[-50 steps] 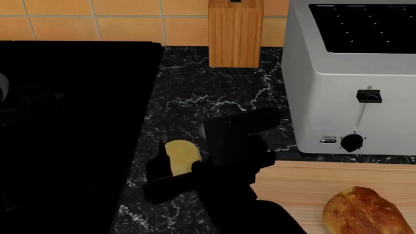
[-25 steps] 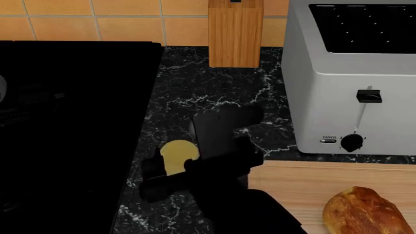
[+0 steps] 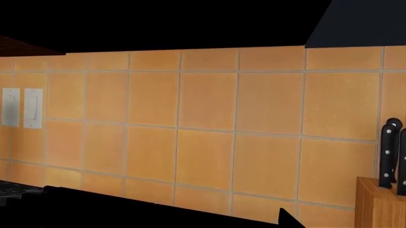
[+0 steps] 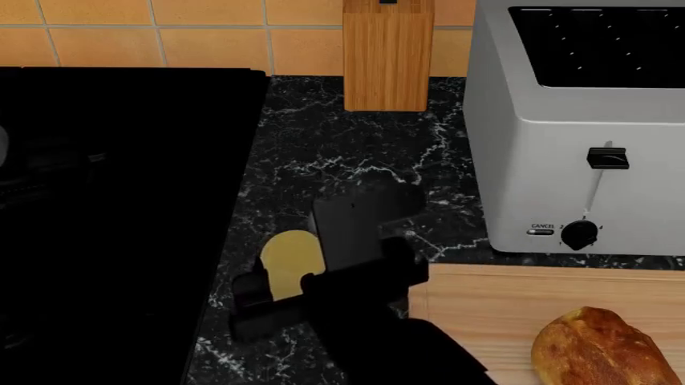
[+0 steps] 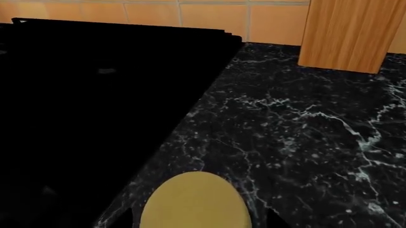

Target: Pick up the wedge of cheese and place it on the slice of bread to prepare a simple cheese on bread dish.

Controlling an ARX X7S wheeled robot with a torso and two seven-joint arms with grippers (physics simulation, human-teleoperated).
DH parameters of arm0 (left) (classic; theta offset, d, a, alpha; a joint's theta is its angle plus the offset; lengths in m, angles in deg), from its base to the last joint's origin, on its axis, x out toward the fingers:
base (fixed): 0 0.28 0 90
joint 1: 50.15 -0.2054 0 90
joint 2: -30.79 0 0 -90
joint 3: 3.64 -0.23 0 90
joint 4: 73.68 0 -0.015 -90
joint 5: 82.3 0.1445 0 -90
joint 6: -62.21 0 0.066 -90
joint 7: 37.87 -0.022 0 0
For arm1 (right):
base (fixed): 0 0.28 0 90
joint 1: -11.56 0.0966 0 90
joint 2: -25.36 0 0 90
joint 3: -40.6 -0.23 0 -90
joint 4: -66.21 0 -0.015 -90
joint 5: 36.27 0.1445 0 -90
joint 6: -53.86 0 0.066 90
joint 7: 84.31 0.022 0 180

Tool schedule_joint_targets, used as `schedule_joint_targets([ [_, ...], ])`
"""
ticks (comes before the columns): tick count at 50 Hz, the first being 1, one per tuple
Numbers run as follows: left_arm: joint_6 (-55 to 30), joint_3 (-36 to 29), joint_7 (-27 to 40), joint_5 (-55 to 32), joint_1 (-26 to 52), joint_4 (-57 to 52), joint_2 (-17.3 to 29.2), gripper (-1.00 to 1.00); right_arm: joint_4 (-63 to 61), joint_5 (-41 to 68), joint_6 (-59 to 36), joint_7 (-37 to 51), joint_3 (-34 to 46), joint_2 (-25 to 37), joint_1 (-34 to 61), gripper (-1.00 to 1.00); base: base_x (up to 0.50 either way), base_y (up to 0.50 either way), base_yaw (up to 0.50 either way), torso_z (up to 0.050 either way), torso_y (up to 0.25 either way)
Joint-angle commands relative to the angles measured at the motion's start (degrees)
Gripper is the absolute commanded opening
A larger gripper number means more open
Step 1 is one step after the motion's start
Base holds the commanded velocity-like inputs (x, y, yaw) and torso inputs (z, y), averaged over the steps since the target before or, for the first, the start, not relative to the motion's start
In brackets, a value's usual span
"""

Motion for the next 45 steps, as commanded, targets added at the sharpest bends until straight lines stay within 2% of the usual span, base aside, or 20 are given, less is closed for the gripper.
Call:
schedule_joint_targets([
  [1,0.2,-0.1,0.3,-0.3,0.0,-0.1,0.2,1.00,0.8,0.7,0.5,0.5,0.9,0.4,0.0,1.00,0.00,0.00,0.00,0.000,0.000],
  [45,1.8,-0.2,1.1,-1.8,-0.2,-0.2,0.8,1.00,5.2,3.1,3.5,1.0,3.2,1.2,0.3,1.00,0.00,0.00,0.00,0.000,0.000],
])
